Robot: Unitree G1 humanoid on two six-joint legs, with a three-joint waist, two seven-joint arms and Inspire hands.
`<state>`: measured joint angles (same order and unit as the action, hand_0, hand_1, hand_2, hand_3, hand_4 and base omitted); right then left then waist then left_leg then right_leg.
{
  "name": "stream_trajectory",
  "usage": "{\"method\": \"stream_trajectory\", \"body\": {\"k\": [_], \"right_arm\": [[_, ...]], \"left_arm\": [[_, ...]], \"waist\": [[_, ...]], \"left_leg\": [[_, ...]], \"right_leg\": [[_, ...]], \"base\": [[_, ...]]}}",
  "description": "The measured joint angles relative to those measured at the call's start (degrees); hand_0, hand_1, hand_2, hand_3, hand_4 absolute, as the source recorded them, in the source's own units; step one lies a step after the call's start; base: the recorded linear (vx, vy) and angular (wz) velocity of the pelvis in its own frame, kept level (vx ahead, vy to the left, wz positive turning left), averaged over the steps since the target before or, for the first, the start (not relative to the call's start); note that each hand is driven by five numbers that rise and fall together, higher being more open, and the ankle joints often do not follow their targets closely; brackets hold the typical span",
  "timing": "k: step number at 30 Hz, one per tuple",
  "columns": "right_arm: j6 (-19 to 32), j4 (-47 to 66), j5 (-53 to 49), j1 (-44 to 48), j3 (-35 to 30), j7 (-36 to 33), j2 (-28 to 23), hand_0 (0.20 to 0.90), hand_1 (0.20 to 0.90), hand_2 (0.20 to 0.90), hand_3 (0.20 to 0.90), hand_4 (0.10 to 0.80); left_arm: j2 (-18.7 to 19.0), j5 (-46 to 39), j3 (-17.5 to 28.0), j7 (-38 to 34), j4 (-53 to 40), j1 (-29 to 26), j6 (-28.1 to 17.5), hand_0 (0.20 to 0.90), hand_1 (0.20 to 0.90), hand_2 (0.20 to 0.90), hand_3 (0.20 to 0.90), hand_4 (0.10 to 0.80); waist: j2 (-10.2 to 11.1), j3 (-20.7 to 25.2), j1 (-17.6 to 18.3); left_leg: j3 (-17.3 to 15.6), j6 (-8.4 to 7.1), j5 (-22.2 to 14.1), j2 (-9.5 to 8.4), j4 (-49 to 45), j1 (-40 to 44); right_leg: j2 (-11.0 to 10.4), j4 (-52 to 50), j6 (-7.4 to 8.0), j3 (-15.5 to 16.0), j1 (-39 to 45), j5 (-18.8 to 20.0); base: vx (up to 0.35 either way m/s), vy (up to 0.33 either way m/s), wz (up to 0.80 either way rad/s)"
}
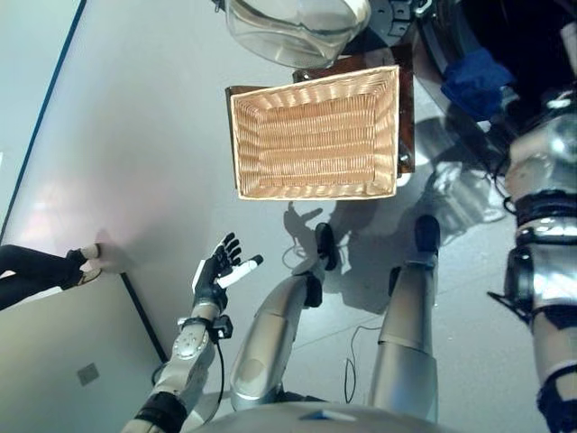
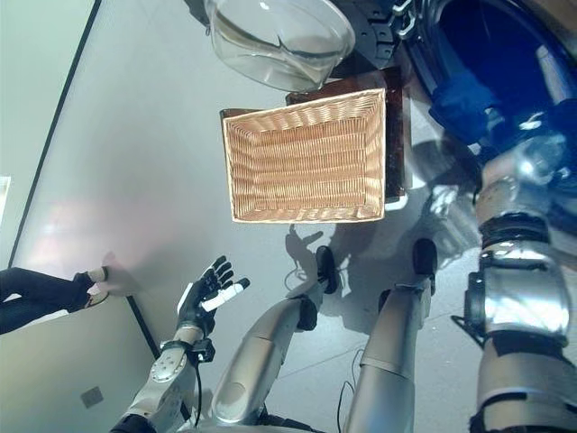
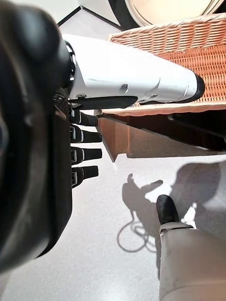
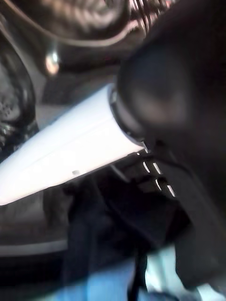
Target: Pick up the clothes and place them into the washing machine
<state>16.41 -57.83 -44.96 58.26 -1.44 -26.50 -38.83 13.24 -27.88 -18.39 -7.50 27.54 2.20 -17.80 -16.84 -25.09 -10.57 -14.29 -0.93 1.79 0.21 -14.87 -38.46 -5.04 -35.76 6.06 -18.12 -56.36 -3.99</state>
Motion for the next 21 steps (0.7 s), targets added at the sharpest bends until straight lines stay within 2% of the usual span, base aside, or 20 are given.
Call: {"method": "stream_trajectory", "body": {"k": [12,21], "right_arm": [[5.04,6.55,1.26,-8.56,-2.96,0.37,8.67,0.9,0.9,0.9,0.9,0.8],[8.1,9.75,-0.19,-11.63,-3.74,0.56,12.12,0.9,0.9,0.9,0.9,0.8]], "left_arm": [[-0.02,0.0,0.08,-0.02,0.0,0.01,-0.12,0.9,0.9,0.9,0.9,0.8],[-0.06,0.02,0.09,-0.05,0.03,0.01,-0.12,0.9,0.9,0.9,0.9,0.8]], "waist": [[0.0,0.0,0.58],[-0.01,0.0,0.69]], "left_leg": [[-0.19,-0.01,-0.03,0.1,-0.05,0.01],[-0.28,-0.06,-0.06,0.16,0.0,0.01]], "right_leg": [[0.17,0.02,-0.31,-0.15,-0.12,-0.18],[0.32,-0.01,-0.35,-0.28,-0.17,-0.22]], "base": [[0.0,0.0,0.0],[0.001,0.003,0.0]]}}
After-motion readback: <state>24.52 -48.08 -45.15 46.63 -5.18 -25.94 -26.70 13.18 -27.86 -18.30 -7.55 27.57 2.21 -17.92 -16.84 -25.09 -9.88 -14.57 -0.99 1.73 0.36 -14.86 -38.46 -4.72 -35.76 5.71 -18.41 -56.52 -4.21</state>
